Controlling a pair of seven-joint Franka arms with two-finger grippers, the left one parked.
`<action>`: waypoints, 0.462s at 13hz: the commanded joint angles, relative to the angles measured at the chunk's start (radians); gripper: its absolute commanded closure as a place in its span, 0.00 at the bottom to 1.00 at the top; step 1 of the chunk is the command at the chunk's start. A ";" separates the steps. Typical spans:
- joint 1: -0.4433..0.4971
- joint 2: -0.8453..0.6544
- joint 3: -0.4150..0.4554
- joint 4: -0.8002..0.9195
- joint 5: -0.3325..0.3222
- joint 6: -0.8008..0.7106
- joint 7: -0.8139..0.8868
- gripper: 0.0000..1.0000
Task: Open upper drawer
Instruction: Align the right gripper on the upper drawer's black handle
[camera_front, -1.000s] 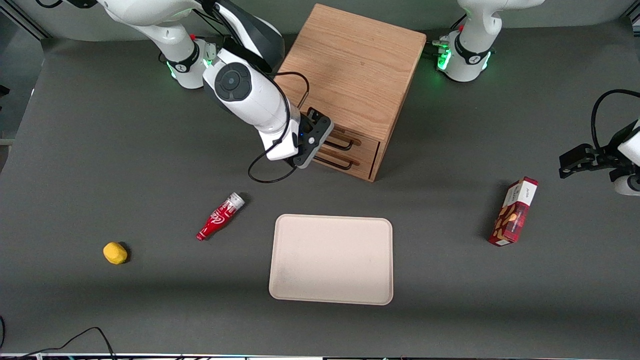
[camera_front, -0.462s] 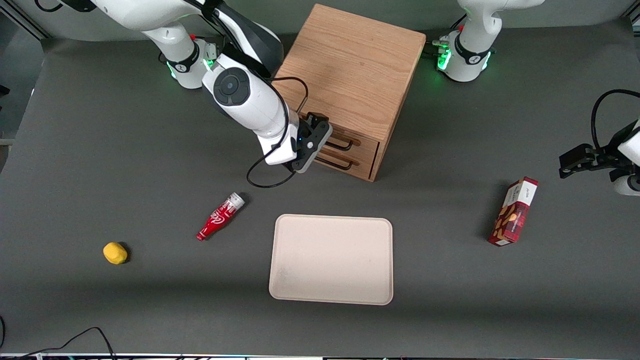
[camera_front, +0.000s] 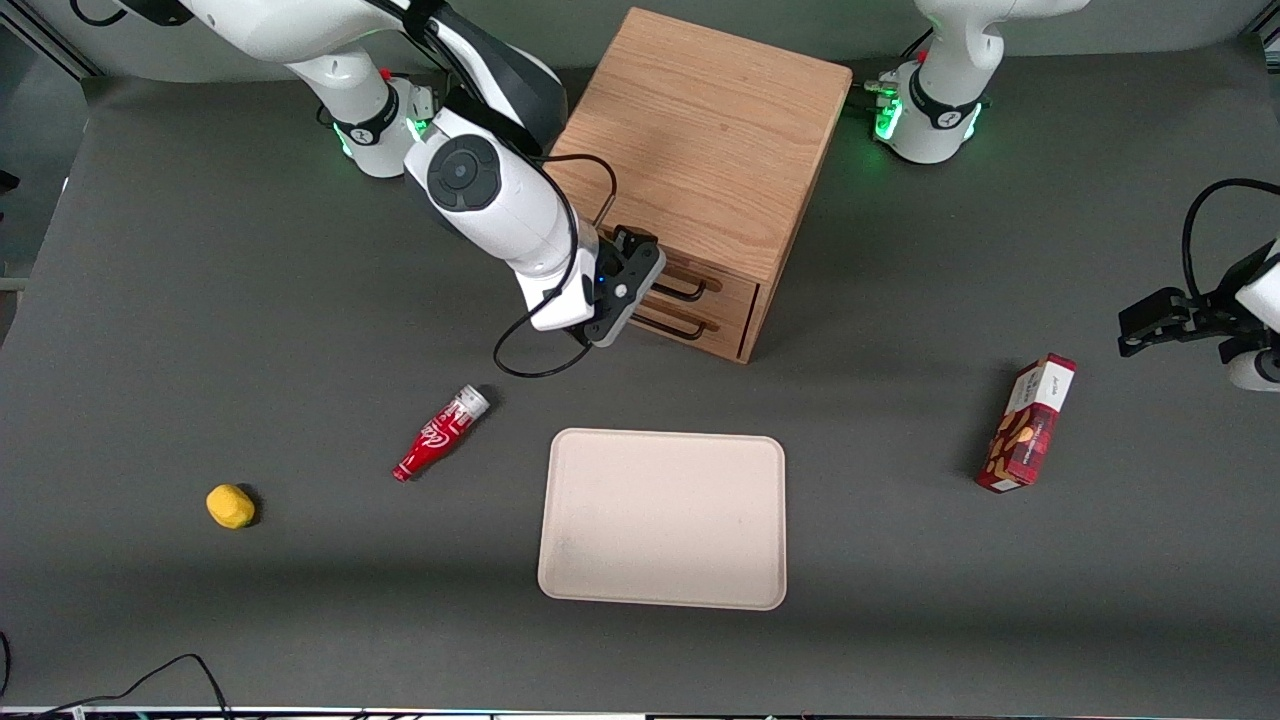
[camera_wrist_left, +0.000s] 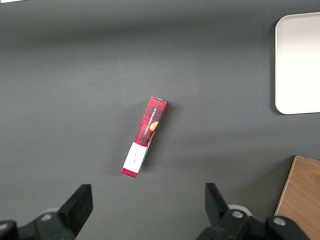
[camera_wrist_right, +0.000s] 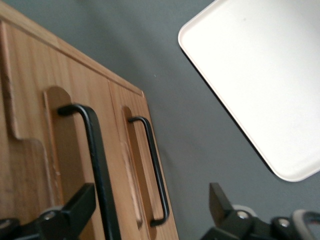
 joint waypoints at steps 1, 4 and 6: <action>-0.017 0.030 0.015 0.083 -0.024 -0.116 -0.012 0.00; -0.087 0.048 0.080 0.092 -0.020 -0.144 -0.041 0.00; -0.110 0.053 0.085 0.090 0.072 -0.139 -0.095 0.00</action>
